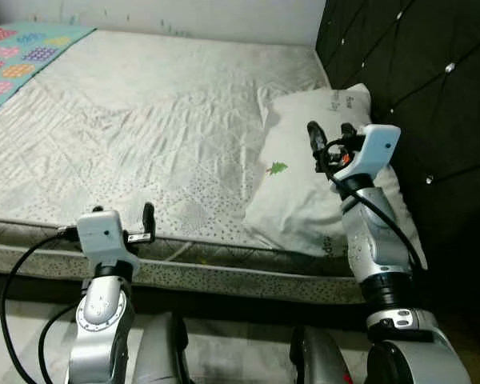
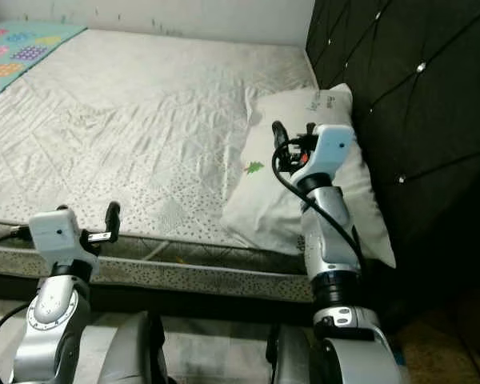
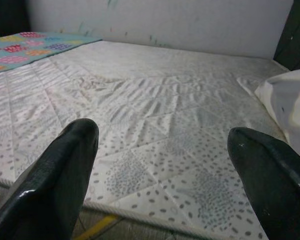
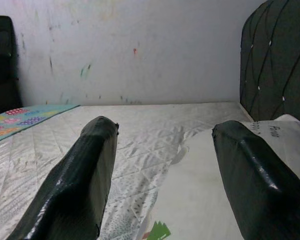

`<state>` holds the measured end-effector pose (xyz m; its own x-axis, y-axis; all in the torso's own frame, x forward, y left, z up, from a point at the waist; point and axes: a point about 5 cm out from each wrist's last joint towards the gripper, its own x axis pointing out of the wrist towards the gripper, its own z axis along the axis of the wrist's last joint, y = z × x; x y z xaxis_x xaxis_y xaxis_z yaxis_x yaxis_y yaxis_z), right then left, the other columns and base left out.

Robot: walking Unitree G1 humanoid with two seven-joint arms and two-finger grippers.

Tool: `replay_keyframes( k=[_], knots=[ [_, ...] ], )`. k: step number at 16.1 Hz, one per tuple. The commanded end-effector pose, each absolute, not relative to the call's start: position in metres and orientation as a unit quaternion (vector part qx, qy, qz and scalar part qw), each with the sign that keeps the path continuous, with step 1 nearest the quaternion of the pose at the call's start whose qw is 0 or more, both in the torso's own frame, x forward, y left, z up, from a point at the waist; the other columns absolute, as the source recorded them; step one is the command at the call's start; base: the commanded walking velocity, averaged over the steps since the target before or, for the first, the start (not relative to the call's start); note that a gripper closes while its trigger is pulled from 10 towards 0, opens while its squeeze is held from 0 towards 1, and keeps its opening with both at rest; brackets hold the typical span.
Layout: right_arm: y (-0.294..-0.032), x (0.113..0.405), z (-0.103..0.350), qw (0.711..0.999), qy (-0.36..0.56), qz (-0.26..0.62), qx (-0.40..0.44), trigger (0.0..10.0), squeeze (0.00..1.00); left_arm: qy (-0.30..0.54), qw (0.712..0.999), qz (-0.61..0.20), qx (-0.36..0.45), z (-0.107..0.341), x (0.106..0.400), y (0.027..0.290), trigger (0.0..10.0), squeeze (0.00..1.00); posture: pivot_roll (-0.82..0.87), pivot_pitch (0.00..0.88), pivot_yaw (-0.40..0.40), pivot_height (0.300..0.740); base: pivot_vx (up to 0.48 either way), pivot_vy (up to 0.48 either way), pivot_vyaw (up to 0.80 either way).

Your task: Clean up the room

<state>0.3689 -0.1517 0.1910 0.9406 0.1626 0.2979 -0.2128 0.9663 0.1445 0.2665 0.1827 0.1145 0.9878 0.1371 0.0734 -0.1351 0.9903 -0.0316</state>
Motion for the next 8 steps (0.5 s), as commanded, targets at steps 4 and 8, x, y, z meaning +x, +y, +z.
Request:
replay_keyframes(
  k=[4, 8],
  knots=[
    [-0.152, 0.363, 0.193, 0.981, -0.142, 0.099, 0.083, 10.0, 0.0, -0.045, 0.997, 0.063, -0.014, 0.117, 0.268, 0.18, 10.0, 0.0, 0.02, 0.0, -0.016, 0.686, 0.0, 0.0, 0.0],
    [-0.149, 0.357, 0.186, 0.983, -0.129, 0.103, 0.079, 10.0, 0.0, -0.041, 0.997, 0.063, -0.014, 0.114, 0.264, 0.18, 10.0, 0.0, 0.02, 0.004, -0.018, 0.732, 0.0, 0.0, 0.0]
  ],
)
